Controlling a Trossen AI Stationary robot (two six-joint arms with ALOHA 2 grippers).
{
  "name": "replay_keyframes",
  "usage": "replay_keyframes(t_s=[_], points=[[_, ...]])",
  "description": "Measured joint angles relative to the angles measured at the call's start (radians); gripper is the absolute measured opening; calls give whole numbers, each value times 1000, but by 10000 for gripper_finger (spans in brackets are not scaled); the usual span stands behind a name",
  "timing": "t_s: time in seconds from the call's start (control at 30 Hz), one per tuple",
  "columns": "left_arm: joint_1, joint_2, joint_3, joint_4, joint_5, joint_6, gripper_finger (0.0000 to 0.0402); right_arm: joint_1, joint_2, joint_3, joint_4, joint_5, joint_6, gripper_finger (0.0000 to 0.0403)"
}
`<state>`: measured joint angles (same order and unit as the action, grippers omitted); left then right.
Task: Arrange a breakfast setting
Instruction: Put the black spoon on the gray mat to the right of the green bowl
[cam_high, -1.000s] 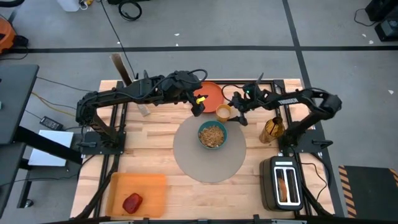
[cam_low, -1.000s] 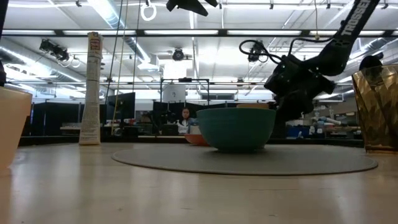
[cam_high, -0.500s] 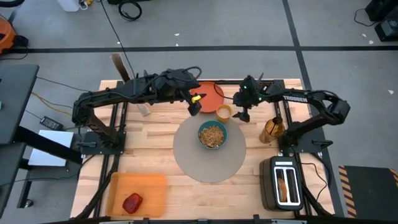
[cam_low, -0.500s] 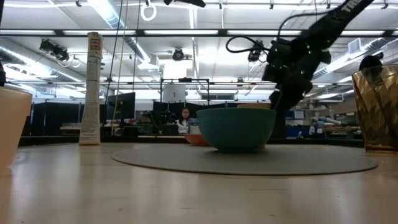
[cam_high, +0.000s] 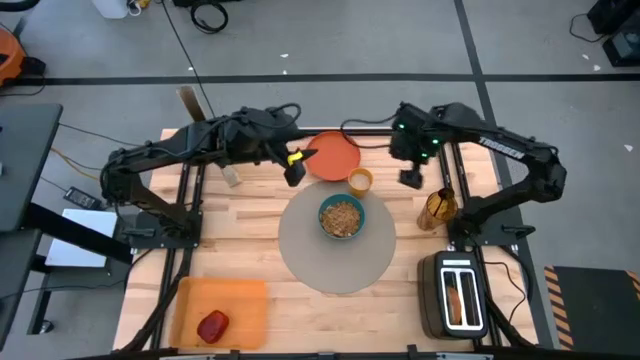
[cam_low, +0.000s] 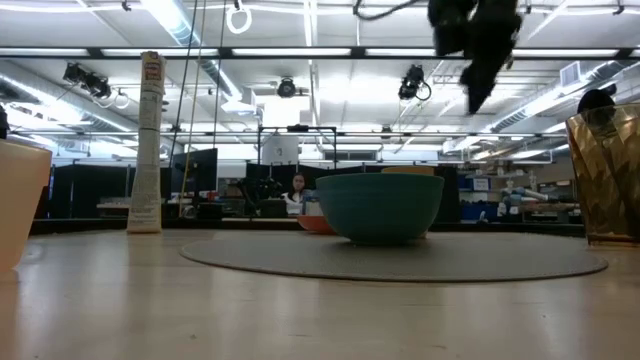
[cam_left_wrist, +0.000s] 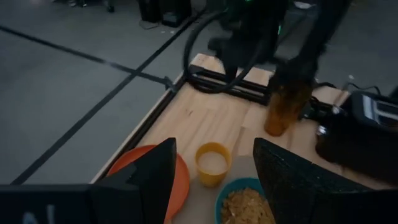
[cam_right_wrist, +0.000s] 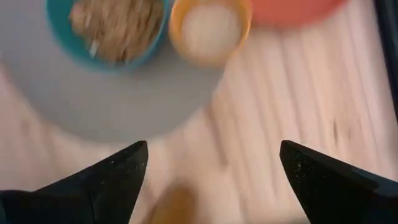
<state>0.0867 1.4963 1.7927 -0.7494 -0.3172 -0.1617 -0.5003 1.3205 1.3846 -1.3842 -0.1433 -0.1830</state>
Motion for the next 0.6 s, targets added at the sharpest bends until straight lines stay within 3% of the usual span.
replay_keyframes(t_s=[0.1,0.23,0.37,0.6], points=[[-27,0,0,1,2,32,221,45,-7,97,-199,38,92,372],[-59,0,0,-1,2,64,221,74,-99,93,-194,7,181,354],[-89,0,0,-32,3,64,221,65,-168,6,-188,73,274,311],[-132,1,0,-156,4,27,221,55,-291,-148,-185,134,240,230]])
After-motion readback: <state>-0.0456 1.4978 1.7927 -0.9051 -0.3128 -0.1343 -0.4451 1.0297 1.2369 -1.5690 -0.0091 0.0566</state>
